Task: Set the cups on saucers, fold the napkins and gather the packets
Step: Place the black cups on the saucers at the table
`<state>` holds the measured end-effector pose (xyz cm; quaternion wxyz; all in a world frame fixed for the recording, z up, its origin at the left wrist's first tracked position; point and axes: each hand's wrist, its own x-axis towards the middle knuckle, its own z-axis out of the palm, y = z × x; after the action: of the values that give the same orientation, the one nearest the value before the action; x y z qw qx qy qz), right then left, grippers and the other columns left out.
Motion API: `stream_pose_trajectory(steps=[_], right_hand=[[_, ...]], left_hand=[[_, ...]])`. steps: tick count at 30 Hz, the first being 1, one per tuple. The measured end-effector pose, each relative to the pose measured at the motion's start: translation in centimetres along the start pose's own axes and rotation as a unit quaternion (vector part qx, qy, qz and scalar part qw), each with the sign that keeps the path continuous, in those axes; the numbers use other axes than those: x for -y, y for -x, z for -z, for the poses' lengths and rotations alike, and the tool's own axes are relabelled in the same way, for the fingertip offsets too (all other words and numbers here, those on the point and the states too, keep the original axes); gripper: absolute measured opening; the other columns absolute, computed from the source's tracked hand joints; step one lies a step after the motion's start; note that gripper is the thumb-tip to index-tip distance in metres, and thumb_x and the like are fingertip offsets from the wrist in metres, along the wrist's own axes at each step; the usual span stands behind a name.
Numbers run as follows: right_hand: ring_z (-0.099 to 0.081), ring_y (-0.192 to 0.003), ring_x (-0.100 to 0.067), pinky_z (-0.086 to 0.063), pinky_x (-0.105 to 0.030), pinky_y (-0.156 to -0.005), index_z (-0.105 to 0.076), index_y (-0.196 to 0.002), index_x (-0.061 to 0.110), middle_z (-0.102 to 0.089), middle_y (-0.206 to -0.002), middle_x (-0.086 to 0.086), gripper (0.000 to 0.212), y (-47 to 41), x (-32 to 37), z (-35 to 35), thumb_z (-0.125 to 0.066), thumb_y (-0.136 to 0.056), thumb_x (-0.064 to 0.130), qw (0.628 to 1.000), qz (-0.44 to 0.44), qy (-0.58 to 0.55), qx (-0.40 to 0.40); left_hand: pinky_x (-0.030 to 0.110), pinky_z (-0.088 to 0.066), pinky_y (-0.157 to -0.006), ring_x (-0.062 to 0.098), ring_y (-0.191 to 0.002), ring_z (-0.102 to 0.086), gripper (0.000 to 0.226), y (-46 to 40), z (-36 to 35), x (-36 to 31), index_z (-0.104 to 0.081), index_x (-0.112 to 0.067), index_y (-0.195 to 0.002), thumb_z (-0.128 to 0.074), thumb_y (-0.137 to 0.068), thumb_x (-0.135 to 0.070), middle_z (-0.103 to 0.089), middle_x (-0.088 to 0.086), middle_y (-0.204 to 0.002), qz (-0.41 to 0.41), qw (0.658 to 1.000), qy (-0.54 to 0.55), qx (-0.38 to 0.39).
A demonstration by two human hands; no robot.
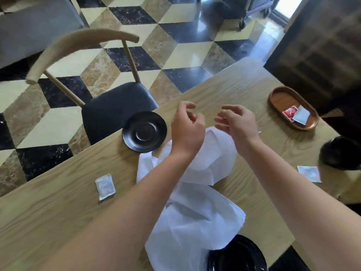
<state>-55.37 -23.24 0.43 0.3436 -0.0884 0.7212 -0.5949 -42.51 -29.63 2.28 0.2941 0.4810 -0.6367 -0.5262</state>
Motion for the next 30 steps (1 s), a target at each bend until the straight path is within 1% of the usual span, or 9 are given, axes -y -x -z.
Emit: stream_pose_trajectory(steps=[4,7,10,15,17,19,22,26,30], right_hand=[[-0.069,-0.063,-0.012,-0.056,-0.026,-0.052,-0.064,-0.098,0.013,-0.07,-0.084,-0.005,0.006,1.3,-0.4,9.3,-0.06,-0.095,0.01,0.995,-0.038,-0.049,-0.075],[-0.068,-0.065,-0.015,-0.058,-0.028,-0.056,-0.061,-0.102,0.009,-0.068,-0.085,-0.008,0.006,2.1,-1.6,16.8,-0.057,-0.099,0.013,0.982,-0.109,-0.074,-0.134],[-0.066,-0.067,-0.019,-0.056,-0.036,-0.069,-0.063,-0.099,0.006,-0.066,-0.086,-0.009,0.008,2.9,-3.9,23.2,-0.058,-0.098,0.013,0.969,-0.176,-0.075,-0.156],[-0.069,-0.081,-0.024,-0.063,-0.034,-0.063,-0.063,-0.1,0.0,-0.066,-0.097,-0.014,0.027,3.5,-7.5,30.1,-0.067,-0.094,0.026,0.936,-0.257,-0.158,-0.185],[-0.071,-0.085,-0.027,-0.064,-0.037,-0.07,-0.063,-0.108,0.002,-0.067,-0.104,-0.018,0.036,3.4,-8.1,31.9,-0.073,-0.09,0.031,0.928,-0.26,-0.192,-0.186],[-0.074,-0.085,-0.025,-0.064,-0.041,-0.076,-0.065,-0.114,0.006,-0.069,-0.108,-0.017,0.04,3.0,-8.4,33.5,-0.077,-0.087,0.033,0.927,-0.242,-0.211,-0.196],[-0.077,-0.077,-0.021,-0.064,-0.037,-0.066,-0.068,-0.11,0.012,-0.073,-0.106,-0.013,0.034,1.7,-8.9,35.0,-0.076,-0.087,0.035,0.936,-0.204,-0.198,-0.21],[-0.078,-0.074,-0.018,-0.064,-0.033,-0.063,-0.064,-0.119,0.011,-0.075,-0.106,-0.01,0.039,0.1,-10.0,35.6,-0.071,-0.091,0.037,0.946,-0.181,-0.173,-0.205],[-0.077,-0.086,-0.022,-0.064,-0.038,-0.077,-0.063,-0.12,0.015,-0.075,-0.108,-0.01,0.032,-1.0,-10.5,35.4,-0.068,-0.093,0.032,0.947,-0.181,-0.17,-0.203]], left_hand=[[0.04,-0.055,-0.074,0.024,-0.074,-0.067,0.012,5.0,-9.0,-3.0,-0.058,-0.026,-0.095,-0.052,-0.087,-0.019,-0.062,-0.008,-0.082,0.037,0.99,0.102,0.093],[0.043,-0.056,-0.069,0.021,-0.061,-0.068,0.009,8.0,-15.1,-3.0,-0.056,-0.028,-0.086,-0.055,-0.088,-0.019,-0.063,-0.005,-0.078,0.086,0.978,0.091,0.167],[0.045,-0.056,-0.066,0.019,-0.054,-0.068,0.014,10.1,-20.7,-2.2,-0.056,-0.027,-0.082,-0.053,-0.086,-0.014,-0.063,-0.001,-0.074,0.12,0.972,0.065,0.189],[0.056,-0.06,-0.081,0.033,-0.084,-0.073,0.003,11.6,-29.1,-0.5,-0.059,-0.023,-0.087,-0.061,-0.086,-0.021,-0.069,0.004,-0.09,0.152,0.959,0.019,0.238],[0.054,-0.06,-0.084,0.033,-0.094,-0.072,0.015,11.7,-31.8,-0.2,-0.063,-0.021,-0.098,-0.068,-0.087,-0.028,-0.07,0.008,-0.104,0.159,0.952,0.001,0.261],[0.046,-0.065,-0.074,0.03,-0.092,-0.074,0.035,11.5,-34.0,-0.3,-0.064,-0.019,-0.114,-0.076,-0.084,-0.034,-0.071,0.01,-0.111,0.174,0.943,-0.008,0.284],[0.039,-0.065,-0.066,0.025,-0.083,-0.076,0.055,10.8,-36.0,0.2,-0.06,-0.02,-0.13,-0.081,-0.082,-0.034,-0.072,0.008,-0.106,0.177,0.941,-0.012,0.289],[0.042,-0.066,-0.071,0.02,-0.073,-0.075,0.059,9.9,-37.0,1.2,-0.057,-0.023,-0.134,-0.082,-0.082,-0.033,-0.073,0.005,-0.1,0.176,0.936,-0.019,0.303],[0.037,-0.065,-0.066,0.02,-0.075,-0.076,0.054,9.1,-37.1,1.2,-0.057,-0.023,-0.135,-0.079,-0.086,-0.028,-0.073,0.006,-0.106,0.185,0.923,-0.003,0.338]])
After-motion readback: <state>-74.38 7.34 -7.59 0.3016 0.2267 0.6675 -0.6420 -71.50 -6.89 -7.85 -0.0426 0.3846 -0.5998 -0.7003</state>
